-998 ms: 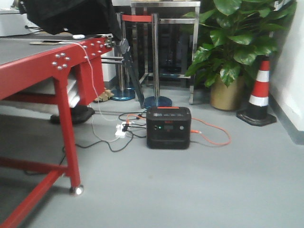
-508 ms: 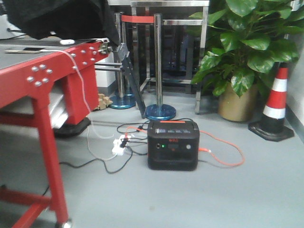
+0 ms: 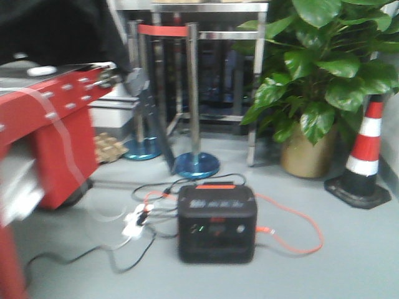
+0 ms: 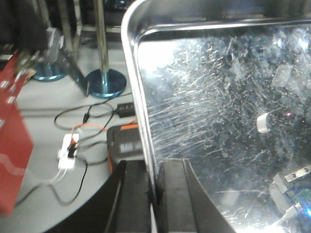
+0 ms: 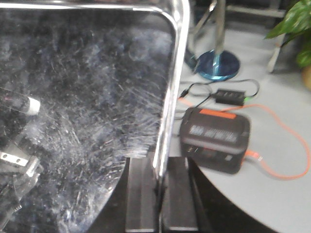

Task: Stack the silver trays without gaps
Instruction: 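Carry the tray in both grippers past the power station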

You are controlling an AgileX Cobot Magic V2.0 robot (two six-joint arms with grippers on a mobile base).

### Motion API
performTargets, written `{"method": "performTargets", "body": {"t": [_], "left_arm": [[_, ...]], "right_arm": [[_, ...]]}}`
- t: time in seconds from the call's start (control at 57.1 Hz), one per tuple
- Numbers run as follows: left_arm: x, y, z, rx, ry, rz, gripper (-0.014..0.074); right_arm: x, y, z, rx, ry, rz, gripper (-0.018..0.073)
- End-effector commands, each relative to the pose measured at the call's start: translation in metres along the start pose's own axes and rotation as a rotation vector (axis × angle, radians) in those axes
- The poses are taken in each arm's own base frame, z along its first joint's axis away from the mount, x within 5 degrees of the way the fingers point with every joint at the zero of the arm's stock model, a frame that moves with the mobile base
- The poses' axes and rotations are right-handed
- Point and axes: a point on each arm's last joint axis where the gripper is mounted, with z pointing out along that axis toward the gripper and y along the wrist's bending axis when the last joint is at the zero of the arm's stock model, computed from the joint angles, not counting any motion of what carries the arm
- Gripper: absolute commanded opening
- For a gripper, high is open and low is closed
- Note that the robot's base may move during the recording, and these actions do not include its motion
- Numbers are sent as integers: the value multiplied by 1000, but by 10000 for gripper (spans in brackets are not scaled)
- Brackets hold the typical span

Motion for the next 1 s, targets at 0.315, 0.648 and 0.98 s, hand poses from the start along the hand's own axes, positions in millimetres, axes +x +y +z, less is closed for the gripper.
{"method": "performTargets", "body": {"t": [0.315, 0.648, 0.98], "left_arm": [[-8, 1, -9, 0, -61, 31, -9], [-9, 1, -9, -6, -63, 39, -9], [-9, 3, -9, -23, -70, 63, -9]], "right_arm": [[-9, -1, -9, 15, -66, -35, -79], [-9, -1, -9, 15, -66, -35, -79], [-10, -1, -9, 14, -69, -35, -79]]}}
